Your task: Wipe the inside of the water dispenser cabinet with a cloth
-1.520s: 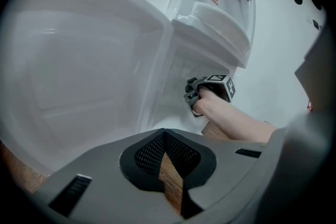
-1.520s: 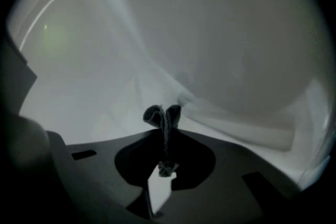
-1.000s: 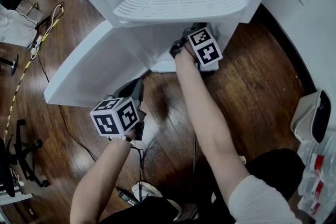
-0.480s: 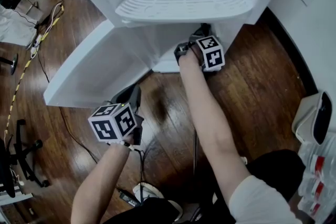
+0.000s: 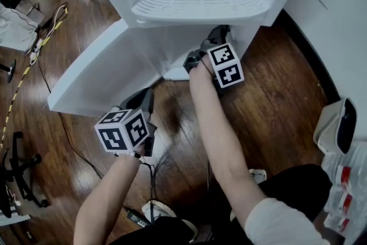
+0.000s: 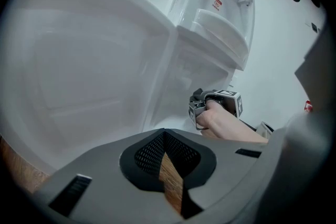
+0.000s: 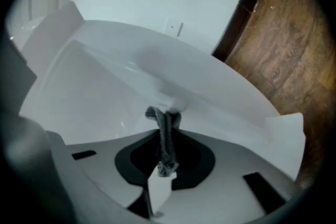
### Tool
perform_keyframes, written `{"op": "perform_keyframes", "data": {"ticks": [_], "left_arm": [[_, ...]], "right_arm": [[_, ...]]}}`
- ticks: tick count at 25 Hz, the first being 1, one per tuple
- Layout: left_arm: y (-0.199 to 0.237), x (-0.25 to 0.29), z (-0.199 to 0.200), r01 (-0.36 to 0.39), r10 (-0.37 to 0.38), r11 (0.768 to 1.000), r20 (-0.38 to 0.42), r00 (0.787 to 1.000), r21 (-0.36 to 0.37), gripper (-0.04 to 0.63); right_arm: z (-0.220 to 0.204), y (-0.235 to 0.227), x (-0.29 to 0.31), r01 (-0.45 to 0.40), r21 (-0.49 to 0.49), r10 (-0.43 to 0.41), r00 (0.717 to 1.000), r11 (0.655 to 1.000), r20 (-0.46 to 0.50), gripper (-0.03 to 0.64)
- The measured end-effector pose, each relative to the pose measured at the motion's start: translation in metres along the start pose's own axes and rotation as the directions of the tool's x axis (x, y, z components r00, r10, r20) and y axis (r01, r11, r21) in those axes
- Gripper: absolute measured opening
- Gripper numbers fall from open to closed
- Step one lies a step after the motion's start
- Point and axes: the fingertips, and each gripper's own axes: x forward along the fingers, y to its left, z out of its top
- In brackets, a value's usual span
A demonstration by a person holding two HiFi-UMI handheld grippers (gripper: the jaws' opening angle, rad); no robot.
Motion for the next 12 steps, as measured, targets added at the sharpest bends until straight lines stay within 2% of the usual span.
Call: {"op": "perform_keyframes", "data": {"ticks": [3,7,12], "left_arm": [[0.002,-0.004,0.003,0.003,-0.003,1.000,0.007,1.000,0.000,-0.012],[0.004,-0.009,0.004,0.005,-0.005,1.000,0.015,1.000,-0.002,-0.012],[0.005,-0.009,0.004,0.009,-0.008,1.000,0.016,1.000,-0.006,-0.012]], "right_arm": [[0.015,0.036,-0.008,-0.096,-0.043,0.097,0.995,0.995,0.029,0.043],[0.036,0.077,-0.022,-0.203,-0.106,0.211,0.974,0.974,0.078,0.043],[0.049,0.103,-0.036,-0.267,-0.145,0.285,0.951,0.953,0.123,0.043]]}}
